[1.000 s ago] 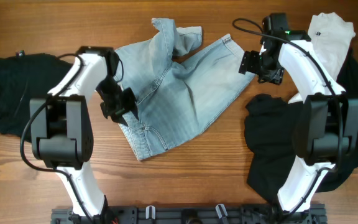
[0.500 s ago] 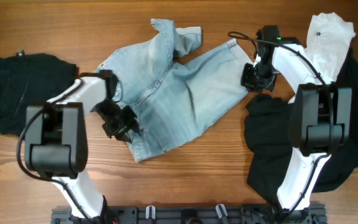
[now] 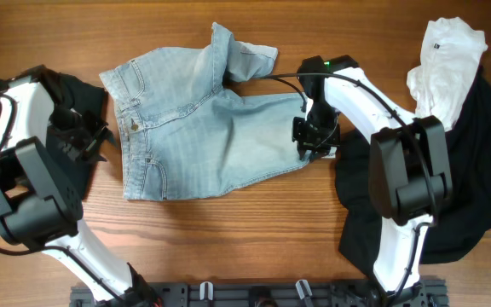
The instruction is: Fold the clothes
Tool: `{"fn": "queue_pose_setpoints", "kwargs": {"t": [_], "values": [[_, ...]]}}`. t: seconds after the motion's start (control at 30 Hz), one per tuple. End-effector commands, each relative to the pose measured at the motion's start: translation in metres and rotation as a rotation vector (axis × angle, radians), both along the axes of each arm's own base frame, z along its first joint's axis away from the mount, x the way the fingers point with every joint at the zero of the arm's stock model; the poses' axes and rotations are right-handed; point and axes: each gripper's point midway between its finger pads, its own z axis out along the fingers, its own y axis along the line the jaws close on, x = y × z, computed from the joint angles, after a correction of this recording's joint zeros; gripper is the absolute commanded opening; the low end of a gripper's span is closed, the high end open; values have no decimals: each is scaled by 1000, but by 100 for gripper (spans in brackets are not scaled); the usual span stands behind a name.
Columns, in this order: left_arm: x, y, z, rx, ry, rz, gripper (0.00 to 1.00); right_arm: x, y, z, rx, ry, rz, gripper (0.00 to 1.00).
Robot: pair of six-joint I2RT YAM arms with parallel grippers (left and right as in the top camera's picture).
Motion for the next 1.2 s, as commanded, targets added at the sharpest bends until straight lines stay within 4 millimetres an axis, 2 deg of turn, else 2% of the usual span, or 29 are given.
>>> {"fn": "queue_pose_setpoints", "kwargs": {"t": [0.0, 0.03, 0.07, 0.1, 0.13, 0.17, 0.2, 0.27, 0.3, 0.43, 0.53, 0.63, 0.73, 0.77, 0.83, 0.87, 0.9, 0.97, 1.03, 1.07, 1.1, 1.13, 1.17], "values": [[20, -27, 26, 3, -128, -137, 39, 28, 0, 35, -9, -174, 35, 33], [26, -37, 29, 7, -155, -174, 40, 44, 1, 50, -11, -255, 40, 41], [34, -50, 29, 14, -188, -233, 40, 72, 7, 72, 17, -396, 60, 87], [39, -60, 28, 14, -200, -259, 40, 95, 14, 87, 53, -511, 88, 100], [43, -72, 26, 20, -213, -296, 41, 127, 29, 109, 118, -680, 157, 97], [46, -80, 25, 37, -219, -329, 41, 141, 36, 118, 148, -749, 173, 89], [48, -86, 23, 50, -223, -351, 41, 155, 44, 124, 186, -810, 167, 83], [48, -98, 17, 53, -209, -371, 41, 173, 53, 120, 225, -861, 165, 79], [46, -103, 13, 49, -197, -376, 41, 181, 56, 114, 231, -874, 155, 79], [39, -111, 0, 43, -182, -399, 41, 227, 72, 69, 262, -958, 136, 80], [34, -111, -6, 40, -166, -399, 41, 246, 78, 29, 270, -977, 104, 79], [37, -111, -6, 43, -178, -399, 49, 256, 83, -8, 298, -967, 51, 79], [36, -111, -10, 43, -180, -399, 50, 258, 93, -24, 354, -962, 43, 76], [34, -111, -16, 43, -182, -397, 51, 258, 95, -27, 358, -960, 42, 66], [29, -112, -30, 45, -177, -369, 53, 260, 95, -25, 360, -970, 43, 13], [25, -112, -40, 46, -175, -352, 53, 265, 93, -20, 362, -987, 38, 4], [21, -113, -47, 42, -174, -346, 53, 274, 87, -12, 351, -1013, 26, 4], [6, -119, -66, 29, -163, -352, 52, 298, 70, 17, 332, -1084, -3, 4], [-18, -121, -83, 21, -121, -359, 51, 331, 30, 68, 298, -1185, -62, 4], [-30, -121, -91, 18, -98, -360, 50, 342, 5, 86, 263, -1214, -99, 4], [-36, -121, -95, 17, -89, -360, 49, 350, -20, 96, 225, -1228, -136, 4], [-45, -121, -100, 14, -74, -360, 49, 352, -50, 96, 186, -1215, -174, 25], [-48, -121, -101, 12, -65, -360, 49, 346, -76, 84, 152, -1156, -211, 43]]}}
